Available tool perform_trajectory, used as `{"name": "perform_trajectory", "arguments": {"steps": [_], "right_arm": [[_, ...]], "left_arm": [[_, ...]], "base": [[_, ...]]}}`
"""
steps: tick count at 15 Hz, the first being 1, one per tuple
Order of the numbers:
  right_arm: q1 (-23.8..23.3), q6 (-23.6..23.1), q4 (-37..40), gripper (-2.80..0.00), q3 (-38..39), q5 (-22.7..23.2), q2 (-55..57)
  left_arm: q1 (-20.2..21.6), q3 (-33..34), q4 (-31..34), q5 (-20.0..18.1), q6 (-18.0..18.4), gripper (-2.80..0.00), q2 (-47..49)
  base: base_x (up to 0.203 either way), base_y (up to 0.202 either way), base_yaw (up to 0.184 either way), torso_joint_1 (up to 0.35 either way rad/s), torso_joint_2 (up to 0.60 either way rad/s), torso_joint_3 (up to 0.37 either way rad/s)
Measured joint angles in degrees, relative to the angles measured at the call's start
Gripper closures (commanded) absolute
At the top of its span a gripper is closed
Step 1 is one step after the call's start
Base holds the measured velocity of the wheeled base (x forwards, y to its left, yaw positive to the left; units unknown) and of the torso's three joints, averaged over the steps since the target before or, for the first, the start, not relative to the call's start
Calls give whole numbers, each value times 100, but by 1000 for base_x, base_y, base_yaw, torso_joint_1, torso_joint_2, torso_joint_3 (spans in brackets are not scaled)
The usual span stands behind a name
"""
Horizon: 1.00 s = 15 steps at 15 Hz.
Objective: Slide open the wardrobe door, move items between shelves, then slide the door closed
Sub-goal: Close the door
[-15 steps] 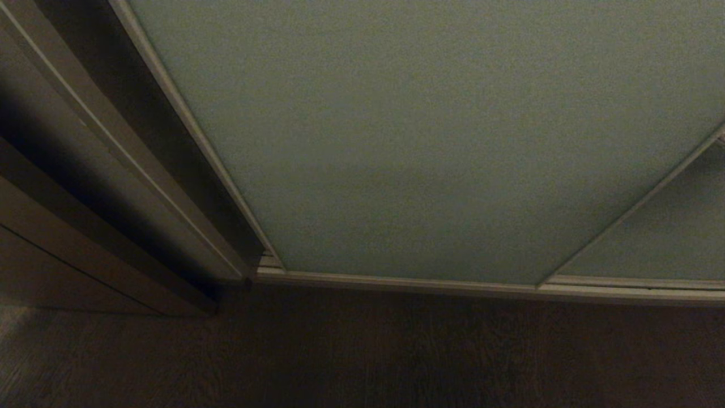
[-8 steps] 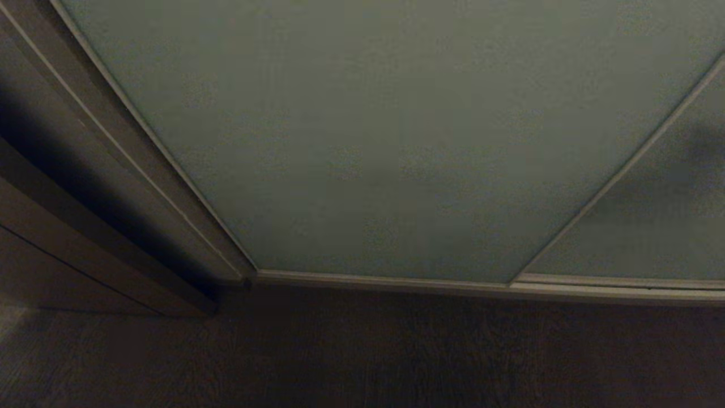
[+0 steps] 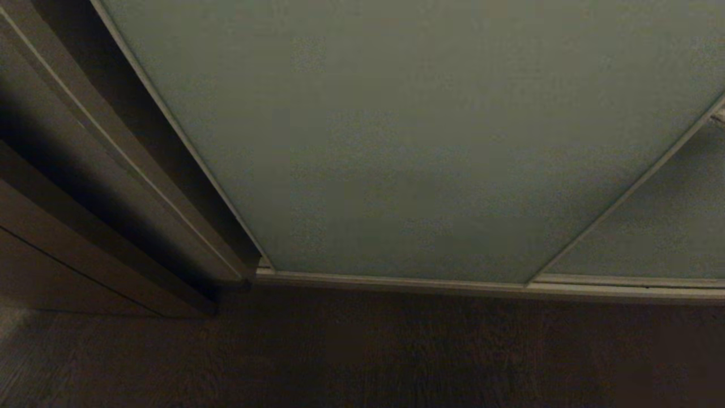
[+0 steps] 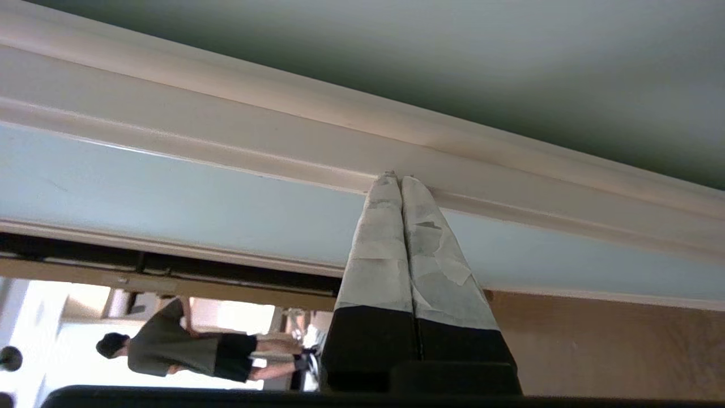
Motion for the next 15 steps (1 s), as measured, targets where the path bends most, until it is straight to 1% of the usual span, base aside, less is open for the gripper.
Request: {"name": "perform_trajectory", "arguments": {"steps": [4,9,13,15], "right_arm": [[9,-5,-18,0,-94,-13,37],[-12,1,-27,0,-11,-27,-9],[-135,6,-1,0,138,8,-579],[-286,1,-30,0,238,180,-1118]], "left_arm": [[0,0,-3,0,3,0,0],[0,0,0,0,4,0,0],[0,2,-2,0,1,0,0],[0,0,0,0,1,0,0]], "base": [[0,0,0,0,0,0],[0,0,0,0,0,0],[0,0,0,0,0,0],[0,0,0,0,0,0]]}}
